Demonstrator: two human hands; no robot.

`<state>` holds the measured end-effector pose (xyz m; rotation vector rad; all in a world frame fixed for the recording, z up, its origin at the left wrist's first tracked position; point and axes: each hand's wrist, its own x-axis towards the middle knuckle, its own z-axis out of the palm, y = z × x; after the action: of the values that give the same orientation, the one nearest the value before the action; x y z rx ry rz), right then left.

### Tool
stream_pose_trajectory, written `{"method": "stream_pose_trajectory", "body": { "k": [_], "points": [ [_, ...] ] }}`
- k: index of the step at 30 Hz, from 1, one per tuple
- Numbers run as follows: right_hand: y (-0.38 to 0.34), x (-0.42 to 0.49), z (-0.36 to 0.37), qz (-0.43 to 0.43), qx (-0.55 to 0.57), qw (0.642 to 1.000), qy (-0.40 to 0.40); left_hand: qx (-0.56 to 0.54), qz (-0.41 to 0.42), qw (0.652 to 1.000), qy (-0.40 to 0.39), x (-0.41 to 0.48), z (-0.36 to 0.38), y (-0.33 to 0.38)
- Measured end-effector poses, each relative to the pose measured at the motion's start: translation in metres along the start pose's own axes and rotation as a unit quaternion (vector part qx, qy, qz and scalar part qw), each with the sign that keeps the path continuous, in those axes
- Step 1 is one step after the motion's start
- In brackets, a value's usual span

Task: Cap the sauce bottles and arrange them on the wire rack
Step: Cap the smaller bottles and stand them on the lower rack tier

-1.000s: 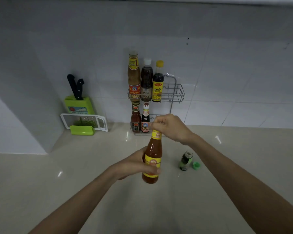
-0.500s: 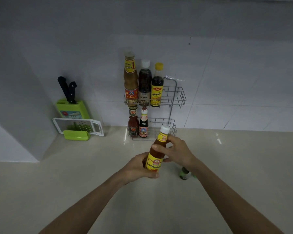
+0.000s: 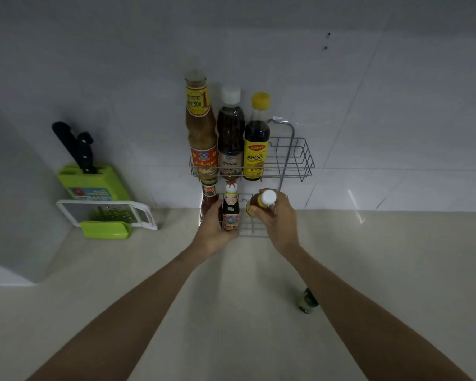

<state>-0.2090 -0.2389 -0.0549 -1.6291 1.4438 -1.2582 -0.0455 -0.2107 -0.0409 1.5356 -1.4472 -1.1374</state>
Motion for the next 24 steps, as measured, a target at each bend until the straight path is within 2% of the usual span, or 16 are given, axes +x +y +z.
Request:
{"method": "stream_pose_trajectory", "body": {
  "k": [3, 8, 18, 24],
  "points": [
    [0.015, 0.012, 0.013, -0.003, -0.053, 0.998, -0.025, 0.001, 0.010, 1.000, 0.027, 0.012, 0.006, -0.009],
    [0.033, 0.030, 0.029, 0.018, -0.101, 0.993, -0.051, -0.020, 0.007, 1.000, 0.005, 0.018, 0.011, -0.018],
    [0.044, 0.050, 0.038, 0.055, -0.162, 0.980, -0.105, -0.050, -0.020, 0.999, -0.006, 0.024, 0.011, -0.034],
    [0.046, 0.048, 0.037, 0.080, -0.162, 0.973, -0.145, -0.048, -0.028, 0.998, -0.028, 0.025, 0.010, -0.038]
  ]
}}
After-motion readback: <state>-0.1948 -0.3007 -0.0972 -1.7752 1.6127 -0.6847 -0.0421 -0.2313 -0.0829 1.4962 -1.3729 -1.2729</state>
